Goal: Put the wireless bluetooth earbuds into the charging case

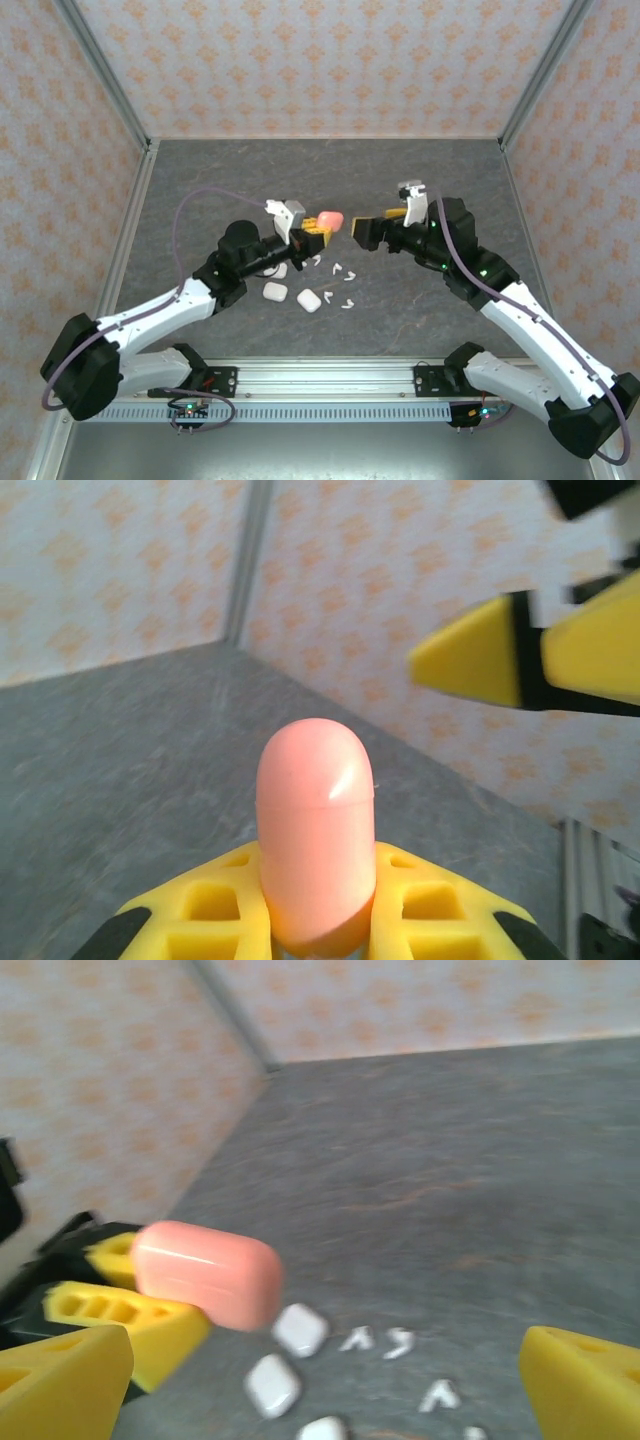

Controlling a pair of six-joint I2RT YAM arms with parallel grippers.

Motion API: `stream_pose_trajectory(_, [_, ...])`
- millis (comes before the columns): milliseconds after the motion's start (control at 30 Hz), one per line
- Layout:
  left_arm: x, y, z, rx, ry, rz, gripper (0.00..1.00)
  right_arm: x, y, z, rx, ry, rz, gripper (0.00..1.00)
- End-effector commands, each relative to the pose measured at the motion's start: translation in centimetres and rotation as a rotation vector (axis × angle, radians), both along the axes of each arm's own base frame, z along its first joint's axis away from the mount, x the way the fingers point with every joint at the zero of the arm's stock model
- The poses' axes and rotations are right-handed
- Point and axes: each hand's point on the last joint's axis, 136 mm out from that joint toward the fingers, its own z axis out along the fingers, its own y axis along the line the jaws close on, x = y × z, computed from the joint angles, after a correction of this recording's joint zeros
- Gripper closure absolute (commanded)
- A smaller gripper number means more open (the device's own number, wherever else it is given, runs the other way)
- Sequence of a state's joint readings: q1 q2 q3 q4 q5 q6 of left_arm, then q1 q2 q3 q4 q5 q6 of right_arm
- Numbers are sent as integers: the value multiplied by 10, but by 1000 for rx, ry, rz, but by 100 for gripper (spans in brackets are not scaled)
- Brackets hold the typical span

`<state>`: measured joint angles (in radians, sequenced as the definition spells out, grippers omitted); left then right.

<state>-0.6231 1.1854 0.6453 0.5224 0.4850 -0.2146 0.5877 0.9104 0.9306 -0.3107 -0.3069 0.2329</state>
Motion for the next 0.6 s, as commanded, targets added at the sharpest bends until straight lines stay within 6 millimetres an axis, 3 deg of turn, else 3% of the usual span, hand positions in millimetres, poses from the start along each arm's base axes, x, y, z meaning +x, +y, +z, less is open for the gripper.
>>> stream_pose_trajectory(0, [35, 24, -32, 13, 155, 137, 100, 22, -48, -58, -68, 134, -336, 1])
stream_pose_trajectory(133, [70, 53, -72, 83, 282, 214, 100, 20, -40, -109, -30, 260, -335, 1])
stream_pose_trajectory(233, [97, 78, -98, 89, 378, 279, 100, 17, -39, -134, -51, 323, -339, 1])
stream_pose_trajectory(333, [122, 98, -119, 105, 435, 337, 100, 14, -39, -149, -67, 363, -336, 1])
stream_pose_trajectory(567, [170, 121, -171, 151, 577, 380, 100, 10, -37, -165, -96, 401, -317, 1])
